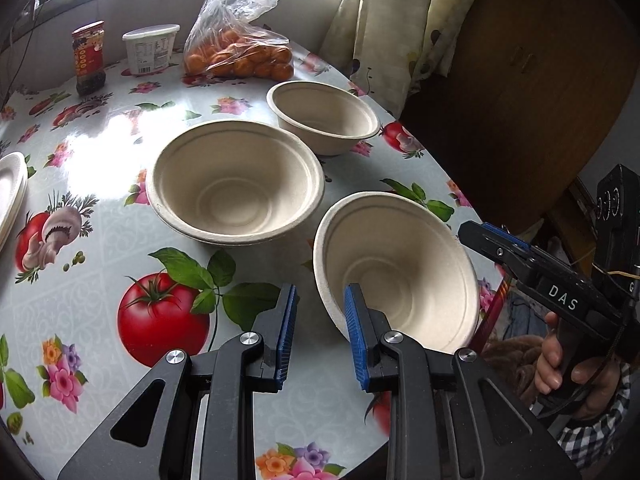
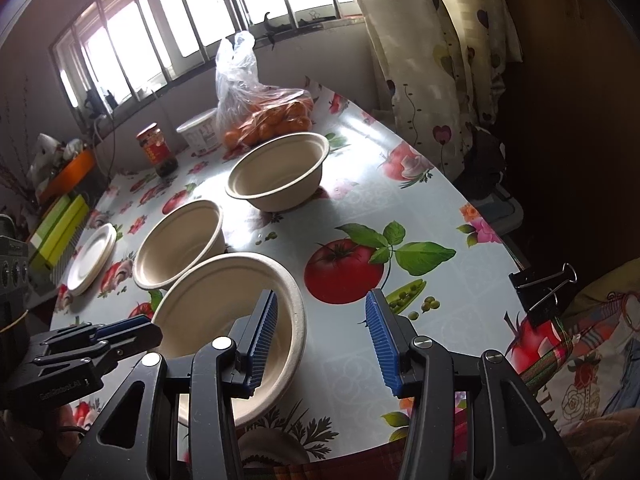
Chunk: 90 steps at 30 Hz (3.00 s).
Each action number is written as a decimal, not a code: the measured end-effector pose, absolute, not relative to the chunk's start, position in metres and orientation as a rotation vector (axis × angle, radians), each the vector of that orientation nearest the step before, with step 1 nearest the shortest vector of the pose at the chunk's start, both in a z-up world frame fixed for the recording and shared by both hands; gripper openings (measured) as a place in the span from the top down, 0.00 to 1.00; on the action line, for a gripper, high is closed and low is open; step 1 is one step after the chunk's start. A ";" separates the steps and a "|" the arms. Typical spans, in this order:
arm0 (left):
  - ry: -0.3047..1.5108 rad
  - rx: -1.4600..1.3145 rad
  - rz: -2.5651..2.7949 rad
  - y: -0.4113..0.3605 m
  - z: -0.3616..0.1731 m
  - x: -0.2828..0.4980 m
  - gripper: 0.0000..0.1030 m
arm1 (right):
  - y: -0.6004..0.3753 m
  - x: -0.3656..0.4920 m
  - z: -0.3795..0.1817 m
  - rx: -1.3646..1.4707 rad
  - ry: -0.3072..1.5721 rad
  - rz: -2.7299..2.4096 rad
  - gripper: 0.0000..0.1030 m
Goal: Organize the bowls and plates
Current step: 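Move both tools toward the beige paper bowls, then close both grippers on the rim of a beige paper bowl, then lift the held bowl and lower it into another beige bowl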
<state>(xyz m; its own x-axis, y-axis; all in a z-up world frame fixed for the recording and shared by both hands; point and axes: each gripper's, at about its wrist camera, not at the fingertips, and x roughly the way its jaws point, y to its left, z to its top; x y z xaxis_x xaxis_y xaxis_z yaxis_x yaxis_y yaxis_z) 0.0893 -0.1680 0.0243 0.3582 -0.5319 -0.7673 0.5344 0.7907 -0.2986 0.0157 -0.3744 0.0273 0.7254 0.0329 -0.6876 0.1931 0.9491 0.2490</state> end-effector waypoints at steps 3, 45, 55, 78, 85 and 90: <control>0.990 -0.005 -0.690 -0.169 0.024 0.090 0.75 | -0.373 0.014 0.027 0.318 0.753 -0.069 0.56; 1.006 -0.021 -0.687 -0.173 0.019 0.091 0.76 | -0.369 0.014 0.013 0.378 0.778 -0.007 0.91; 1.008 -0.046 -0.668 -0.167 0.018 0.093 0.87 | -0.368 0.014 0.012 0.380 0.781 -0.007 0.91; 0.981 -0.080 -0.621 -0.153 0.040 0.105 0.88 | -0.354 0.030 0.036 0.352 0.751 0.024 0.91; 0.967 -0.094 -0.593 -0.144 0.049 0.120 0.88 | -0.347 0.048 0.048 0.343 0.742 0.056 0.91; 0.960 -0.104 -0.574 -0.139 0.054 0.130 0.88 | -0.343 0.063 0.054 0.346 0.744 0.070 0.91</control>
